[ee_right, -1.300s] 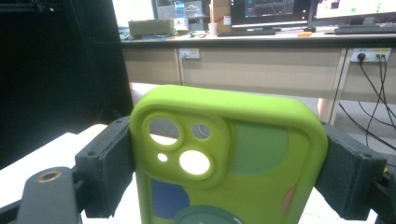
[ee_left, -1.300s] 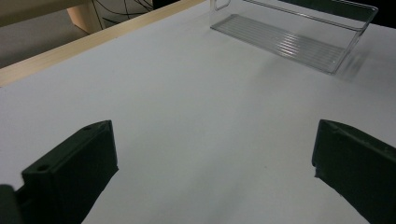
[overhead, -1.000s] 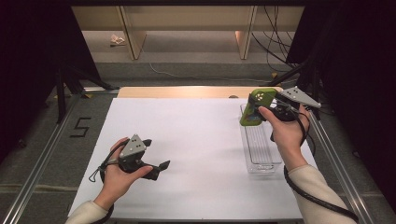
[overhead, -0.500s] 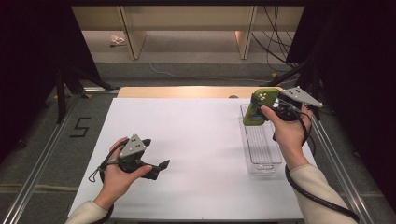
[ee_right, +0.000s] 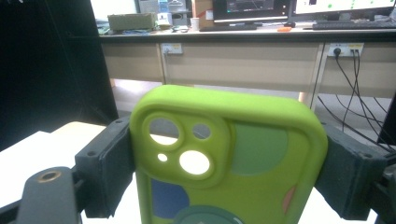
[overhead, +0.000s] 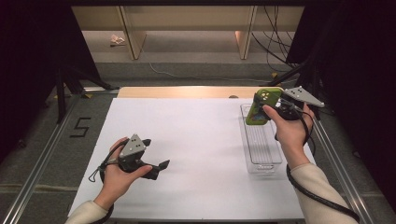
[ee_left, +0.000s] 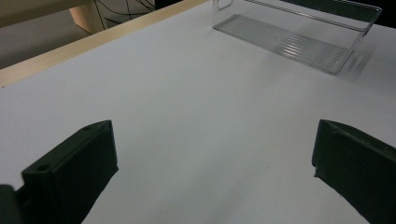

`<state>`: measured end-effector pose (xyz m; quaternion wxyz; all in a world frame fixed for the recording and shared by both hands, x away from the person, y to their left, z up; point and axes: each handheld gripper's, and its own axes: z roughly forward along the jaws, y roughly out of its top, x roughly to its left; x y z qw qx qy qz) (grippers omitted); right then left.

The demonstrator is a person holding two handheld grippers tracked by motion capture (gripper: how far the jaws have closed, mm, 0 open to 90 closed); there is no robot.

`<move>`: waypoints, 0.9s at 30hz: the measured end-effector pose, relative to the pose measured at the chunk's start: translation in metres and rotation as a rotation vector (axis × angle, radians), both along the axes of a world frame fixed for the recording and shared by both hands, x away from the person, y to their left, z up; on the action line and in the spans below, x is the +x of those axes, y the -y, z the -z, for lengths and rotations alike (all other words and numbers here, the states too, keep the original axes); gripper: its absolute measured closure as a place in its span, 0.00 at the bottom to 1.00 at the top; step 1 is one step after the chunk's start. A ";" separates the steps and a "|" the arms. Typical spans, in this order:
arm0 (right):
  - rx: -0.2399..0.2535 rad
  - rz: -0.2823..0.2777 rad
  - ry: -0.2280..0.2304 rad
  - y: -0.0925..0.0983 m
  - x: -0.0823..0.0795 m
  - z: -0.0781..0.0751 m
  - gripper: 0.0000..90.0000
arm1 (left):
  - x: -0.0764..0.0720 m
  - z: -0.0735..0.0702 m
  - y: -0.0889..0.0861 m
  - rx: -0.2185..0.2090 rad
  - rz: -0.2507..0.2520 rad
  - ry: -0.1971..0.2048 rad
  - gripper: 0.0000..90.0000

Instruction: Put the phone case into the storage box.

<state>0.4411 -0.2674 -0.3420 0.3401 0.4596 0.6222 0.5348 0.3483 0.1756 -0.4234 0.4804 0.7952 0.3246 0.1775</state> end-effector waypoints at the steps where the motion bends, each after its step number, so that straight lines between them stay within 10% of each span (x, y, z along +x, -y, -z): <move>1: -0.001 0.002 -0.001 0.000 0.000 0.000 0.19 | 0.000 0.000 0.000 0.000 0.000 0.001 0.00; 27: -0.029 0.035 -0.003 0.006 0.011 0.003 0.19 | 0.001 0.001 0.001 0.004 0.001 -0.004 0.00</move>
